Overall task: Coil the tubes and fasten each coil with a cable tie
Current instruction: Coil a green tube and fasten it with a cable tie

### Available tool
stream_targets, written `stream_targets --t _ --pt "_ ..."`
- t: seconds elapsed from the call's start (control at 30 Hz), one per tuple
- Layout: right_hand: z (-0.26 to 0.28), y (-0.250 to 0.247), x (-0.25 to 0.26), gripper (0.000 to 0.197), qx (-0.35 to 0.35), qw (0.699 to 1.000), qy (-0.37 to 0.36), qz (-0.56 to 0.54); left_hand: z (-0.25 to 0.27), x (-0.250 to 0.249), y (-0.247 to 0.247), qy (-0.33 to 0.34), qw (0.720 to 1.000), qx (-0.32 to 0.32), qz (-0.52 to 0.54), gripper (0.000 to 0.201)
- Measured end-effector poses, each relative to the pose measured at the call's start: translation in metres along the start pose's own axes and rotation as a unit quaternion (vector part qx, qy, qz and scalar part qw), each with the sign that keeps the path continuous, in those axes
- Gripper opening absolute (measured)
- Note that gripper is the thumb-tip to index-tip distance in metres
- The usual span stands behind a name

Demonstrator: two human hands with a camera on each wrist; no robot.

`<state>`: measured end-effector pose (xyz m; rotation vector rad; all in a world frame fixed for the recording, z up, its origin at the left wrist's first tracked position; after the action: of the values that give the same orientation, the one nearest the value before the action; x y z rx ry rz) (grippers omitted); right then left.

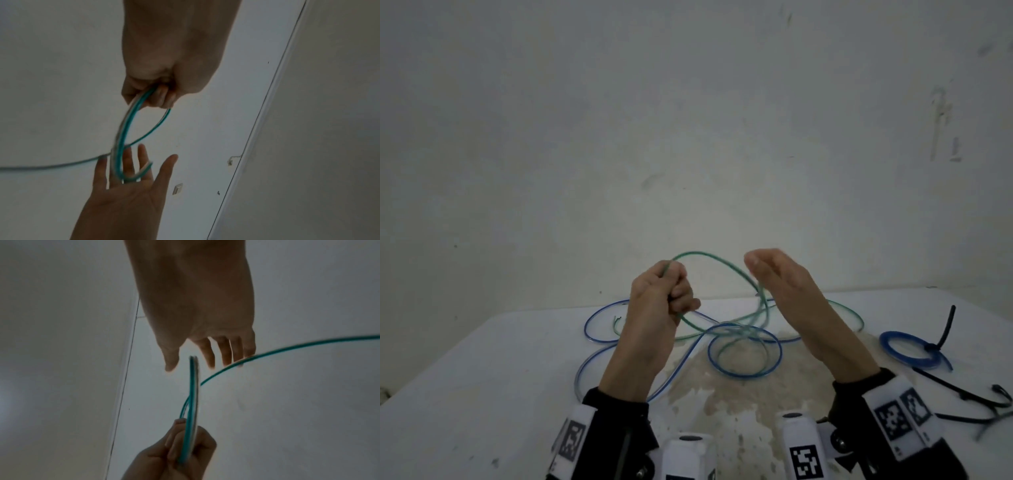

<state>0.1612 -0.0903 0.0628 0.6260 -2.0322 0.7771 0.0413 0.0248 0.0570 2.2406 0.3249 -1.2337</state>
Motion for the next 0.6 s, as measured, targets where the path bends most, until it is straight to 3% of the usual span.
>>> stream_targets --t 0.07,0.1,0.17,0.23,0.3,0.4,0.5,0.6 --pt "-0.001 -0.001 -0.004 0.061 -0.04 0.998 0.038 0.025 -0.001 0.001 -0.005 0.034 0.997 -0.056 0.03 0.033" --pt "0.0 0.002 -0.005 0.063 -0.021 0.997 0.075 0.008 -0.001 0.001 -0.006 0.051 0.995 -0.08 0.036 0.034" --pt "0.003 0.014 -0.007 0.049 0.055 0.986 0.131 -0.089 -0.001 0.004 -0.007 0.075 0.99 -0.111 0.04 0.034" --pt "0.006 0.022 -0.004 0.025 0.093 0.976 0.112 -0.162 -0.001 0.008 -0.005 0.074 0.989 -0.121 0.041 0.034" --pt "0.005 0.027 -0.003 0.019 0.089 0.981 0.067 -0.16 -0.001 0.013 -0.004 0.045 0.993 -0.104 0.036 0.032" --pt "0.003 0.028 -0.001 0.024 0.085 0.996 -0.011 -0.005 0.0 0.018 -0.001 -0.007 0.998 -0.032 -0.051 0.025" --pt "0.003 0.026 0.001 0.024 0.139 0.962 -0.086 0.217 -0.001 0.021 0.0 -0.014 0.989 0.012 -0.147 0.02" --pt "0.005 0.016 0.002 0.028 0.161 0.931 -0.079 0.316 0.0 0.021 0.0 -0.063 0.993 0.072 -0.071 0.02"
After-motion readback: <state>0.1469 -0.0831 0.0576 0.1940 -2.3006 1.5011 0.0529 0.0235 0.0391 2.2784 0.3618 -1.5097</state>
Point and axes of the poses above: each hand's wrist, its own z-axis away from the middle knuckle, its own y-axis out of the palm, x = y × z, the point moved 3 cm from there along -z, towards the middle knuckle, and after that the axes turned 6 degrees about x, right-handed, at the moved point
